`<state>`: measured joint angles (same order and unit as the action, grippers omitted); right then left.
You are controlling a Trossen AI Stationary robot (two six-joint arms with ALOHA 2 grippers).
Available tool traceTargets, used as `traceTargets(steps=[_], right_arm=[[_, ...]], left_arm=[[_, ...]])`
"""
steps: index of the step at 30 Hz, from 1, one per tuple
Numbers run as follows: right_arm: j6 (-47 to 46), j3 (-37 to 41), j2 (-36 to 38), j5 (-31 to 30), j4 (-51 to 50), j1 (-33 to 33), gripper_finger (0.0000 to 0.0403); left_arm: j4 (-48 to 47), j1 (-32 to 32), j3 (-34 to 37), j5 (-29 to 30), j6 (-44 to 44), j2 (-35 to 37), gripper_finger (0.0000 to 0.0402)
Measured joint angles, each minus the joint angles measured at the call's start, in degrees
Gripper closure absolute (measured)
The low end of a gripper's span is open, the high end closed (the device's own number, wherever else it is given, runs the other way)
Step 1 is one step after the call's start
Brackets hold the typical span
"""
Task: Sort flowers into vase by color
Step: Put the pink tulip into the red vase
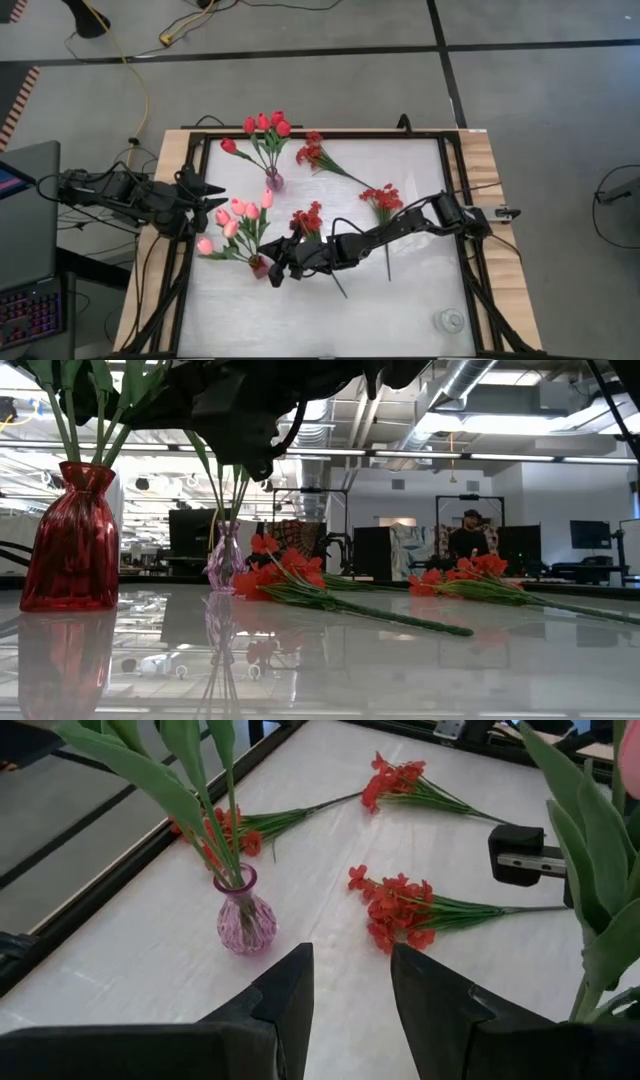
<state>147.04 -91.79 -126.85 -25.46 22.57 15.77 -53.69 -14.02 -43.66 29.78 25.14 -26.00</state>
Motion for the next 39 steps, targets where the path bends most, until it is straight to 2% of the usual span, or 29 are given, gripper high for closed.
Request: traceTargets(steps=[24, 39], right_arm=[[-1.24, 0.02, 0.00, -0.08, 0.13, 1.26, 0.0332], [-6.61, 0.04, 0.00, -0.08, 1.85, 1.48, 0.0241]], left_arm=[[0.00, -0.01, -0.02, -0.03, 1.42, 0.00, 0.0278], [0.02, 0.00, -0.02, -0.63, 2.72, 0.00, 0.0278]])
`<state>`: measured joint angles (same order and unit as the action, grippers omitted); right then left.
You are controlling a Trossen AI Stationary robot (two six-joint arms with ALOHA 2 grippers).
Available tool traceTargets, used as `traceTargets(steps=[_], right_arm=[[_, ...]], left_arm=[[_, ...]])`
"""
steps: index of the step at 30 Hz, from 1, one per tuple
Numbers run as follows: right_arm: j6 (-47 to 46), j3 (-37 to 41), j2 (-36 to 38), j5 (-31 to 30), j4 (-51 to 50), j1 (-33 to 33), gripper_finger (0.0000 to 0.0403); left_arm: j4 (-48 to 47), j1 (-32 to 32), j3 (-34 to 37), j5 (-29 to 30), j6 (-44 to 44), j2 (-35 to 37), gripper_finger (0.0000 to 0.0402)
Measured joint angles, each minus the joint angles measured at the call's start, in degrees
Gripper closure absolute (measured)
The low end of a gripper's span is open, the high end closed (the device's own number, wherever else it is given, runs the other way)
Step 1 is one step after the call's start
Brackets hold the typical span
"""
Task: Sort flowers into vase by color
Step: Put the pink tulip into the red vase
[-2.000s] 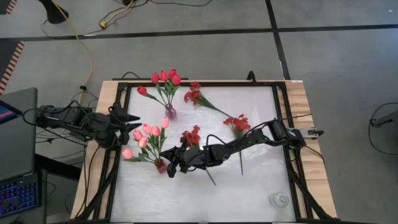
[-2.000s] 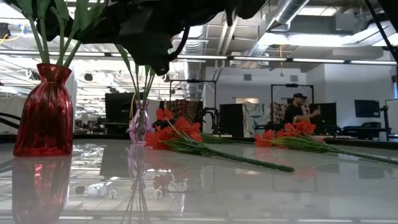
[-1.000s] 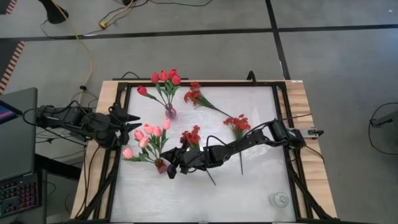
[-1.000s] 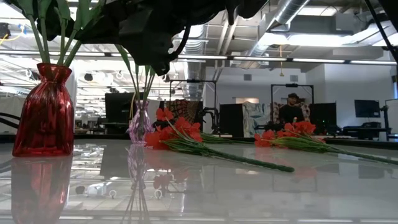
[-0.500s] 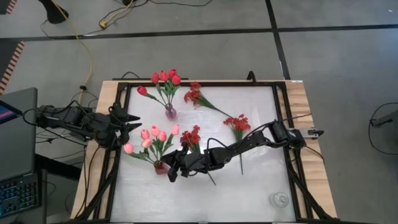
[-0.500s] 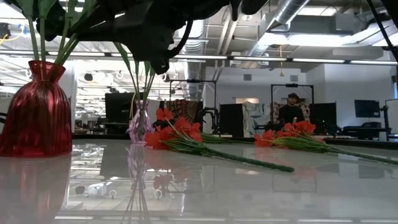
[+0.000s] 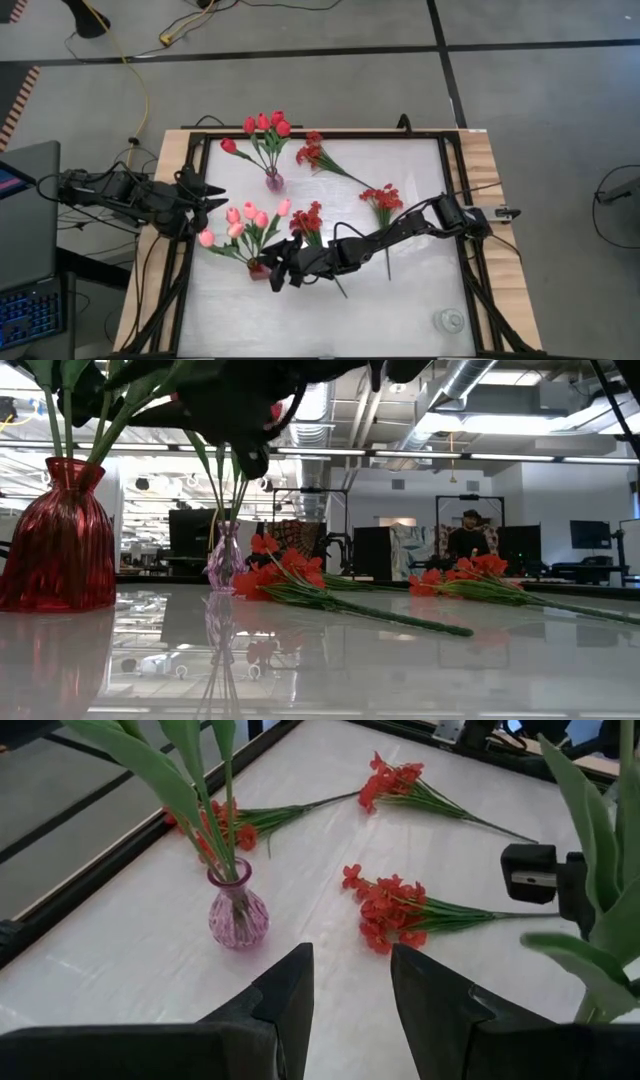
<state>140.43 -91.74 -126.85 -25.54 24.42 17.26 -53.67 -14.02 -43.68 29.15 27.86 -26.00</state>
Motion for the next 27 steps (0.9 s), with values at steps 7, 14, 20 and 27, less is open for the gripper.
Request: traceTargets(steps=[7, 14, 20, 27], right_arm=[[-14.17, 0.00, 1.08, -0.11, -1.12, 0.82, 0.0205], [-31.39, 0.00, 4.17, -0.68, -11.95, 0.81, 0.0191], [-42.64, 0.00, 4.76, -1.33, -15.36, 1.09, 0.0186], [-55.40, 0.00, 4.76, 0.77, -16.53, 1.35, 0.0185]], left_arm=[[0.00, 0.00, 0.00, -0.02, -0.25, 0.00, 0.0278], [0.00, -0.02, 0.00, -0.12, -0.38, 0.00, 0.0278], [0.02, -0.01, 0.00, -0.53, -0.31, 0.00, 0.0278], [0.04, 0.00, 0.00, -0.84, -0.11, 0.00, 0.0278]])
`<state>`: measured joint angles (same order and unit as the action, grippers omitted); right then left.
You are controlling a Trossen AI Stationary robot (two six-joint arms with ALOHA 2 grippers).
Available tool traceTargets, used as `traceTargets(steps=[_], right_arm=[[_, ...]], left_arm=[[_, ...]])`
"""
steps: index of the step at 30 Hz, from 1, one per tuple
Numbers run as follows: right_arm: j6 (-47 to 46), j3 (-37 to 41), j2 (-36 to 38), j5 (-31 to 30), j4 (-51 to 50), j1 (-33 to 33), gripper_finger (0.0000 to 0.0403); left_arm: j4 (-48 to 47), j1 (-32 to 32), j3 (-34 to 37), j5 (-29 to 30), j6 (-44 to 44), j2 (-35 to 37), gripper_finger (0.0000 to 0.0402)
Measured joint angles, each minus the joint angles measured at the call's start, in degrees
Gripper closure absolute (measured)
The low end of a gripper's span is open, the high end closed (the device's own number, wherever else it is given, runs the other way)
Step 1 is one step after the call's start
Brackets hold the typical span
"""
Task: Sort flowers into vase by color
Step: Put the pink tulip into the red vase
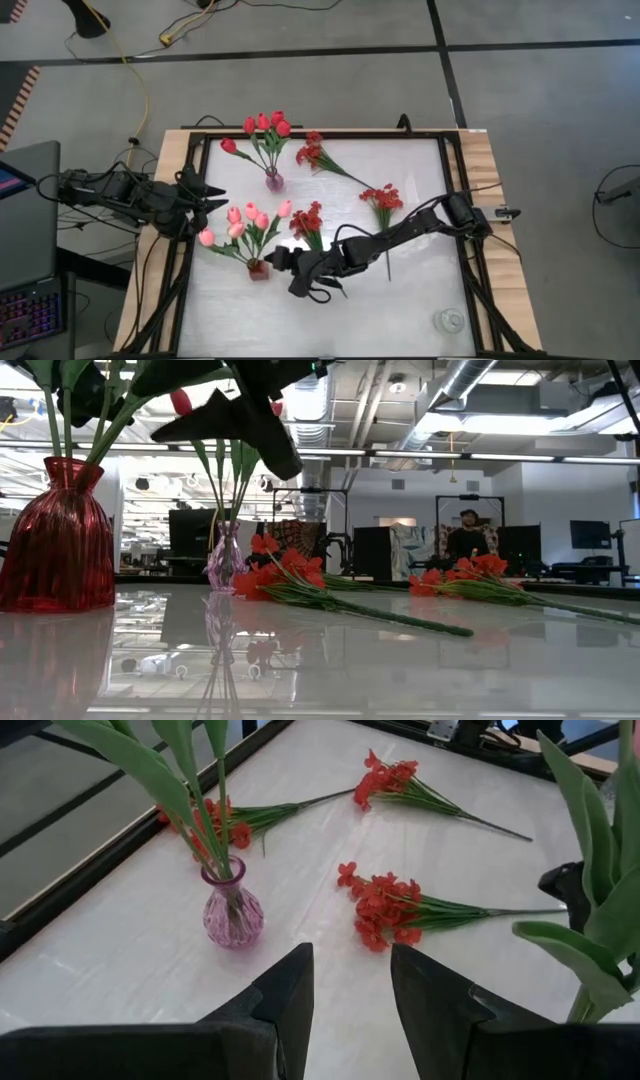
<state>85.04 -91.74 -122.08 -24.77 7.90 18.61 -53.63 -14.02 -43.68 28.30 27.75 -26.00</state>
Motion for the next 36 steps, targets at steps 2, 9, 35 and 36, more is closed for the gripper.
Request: traceTargets(steps=[2, 9, 35, 36], right_arm=[[-3.86, -0.48, 0.00, 1.15, -0.30, 0.15, 0.0185], [-18.64, -4.11, 1.46, 6.96, -8.46, 1.47, 0.0185], [-75.09, 12.03, 30.20, 14.63, -27.27, -4.10, 0.0228], [-76.07, 14.18, 31.42, 13.07, -22.70, -4.65, 0.0234]], left_arm=[[0.01, 0.00, 0.00, -0.46, 0.02, 0.00, 0.0278], [0.03, 0.00, 0.00, -0.99, 0.07, 0.02, 0.0278], [0.00, -0.01, -1.04, -3.90, -0.45, 0.00, 0.0278], [-0.08, -0.02, -1.35, -3.93, -0.49, 0.02, 0.0278]])
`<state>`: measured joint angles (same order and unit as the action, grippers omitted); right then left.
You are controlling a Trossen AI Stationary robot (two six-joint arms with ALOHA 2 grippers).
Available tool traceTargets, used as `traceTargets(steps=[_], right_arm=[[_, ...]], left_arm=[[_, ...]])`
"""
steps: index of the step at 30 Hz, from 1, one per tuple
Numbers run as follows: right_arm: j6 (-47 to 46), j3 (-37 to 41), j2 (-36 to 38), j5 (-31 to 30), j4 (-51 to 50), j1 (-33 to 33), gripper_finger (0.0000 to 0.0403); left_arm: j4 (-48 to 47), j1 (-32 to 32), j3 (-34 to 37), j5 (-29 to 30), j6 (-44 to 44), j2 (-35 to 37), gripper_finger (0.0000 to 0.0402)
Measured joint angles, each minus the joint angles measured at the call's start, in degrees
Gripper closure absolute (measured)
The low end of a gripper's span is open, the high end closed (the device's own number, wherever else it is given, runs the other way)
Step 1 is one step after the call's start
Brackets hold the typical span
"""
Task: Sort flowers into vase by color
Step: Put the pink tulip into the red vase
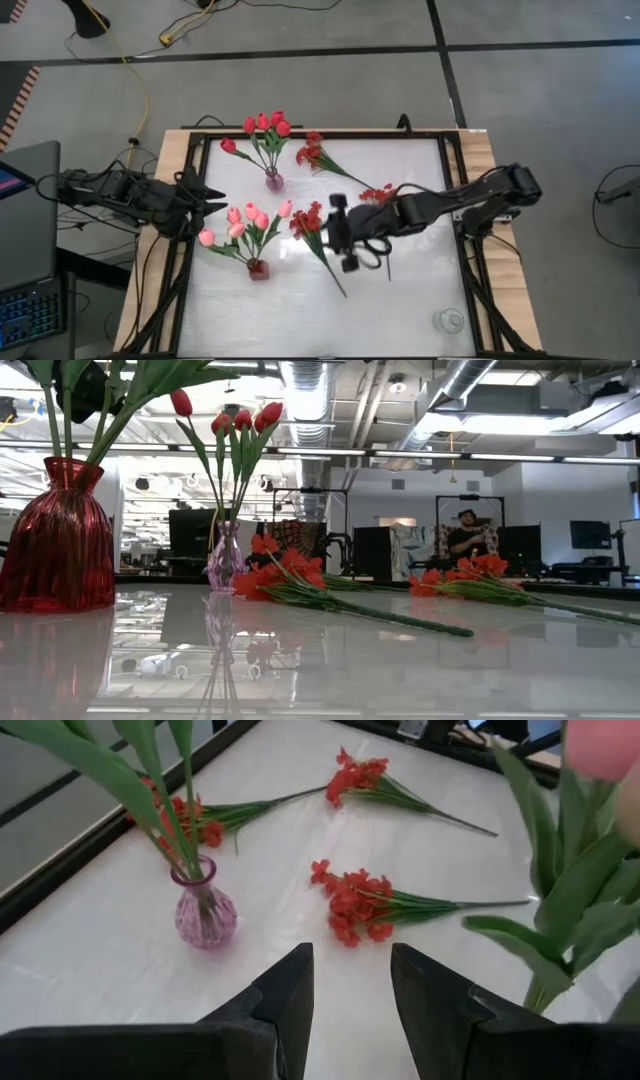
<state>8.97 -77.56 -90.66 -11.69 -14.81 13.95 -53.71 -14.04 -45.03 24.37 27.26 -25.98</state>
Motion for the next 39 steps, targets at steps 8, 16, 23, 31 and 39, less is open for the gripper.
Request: traceTargets(steps=[8, 16, 23, 31, 39], right_arm=[[-3.14, 5.84, -1.19, -11.21, 24.44, -4.32, 0.0290], [-1.14, 5.84, -3.60, -15.42, 26.21, -7.38, 0.0386], [0.49, 5.86, -3.71, -11.83, 30.22, -8.76, 0.0382], [6.58, 5.86, -3.75, -9.42, 38.74, -8.88, 0.0381], [6.10, 5.84, -6.31, -9.18, 40.36, -9.29, 0.0382]], left_arm=[[-0.21, 0.02, -1.12, 0.51, -1.13, 0.00, 0.0278], [-3.19, 0.00, -1.12, 0.01, 0.26, 0.00, 0.0278], [-3.88, 0.00, -1.12, 0.18, -0.17, 0.00, 0.0278], [-3.86, 0.00, -1.12, 0.52, 0.17, 0.00, 0.0278], [-3.87, 0.00, -1.12, 0.06, 0.31, 0.00, 0.0278]])
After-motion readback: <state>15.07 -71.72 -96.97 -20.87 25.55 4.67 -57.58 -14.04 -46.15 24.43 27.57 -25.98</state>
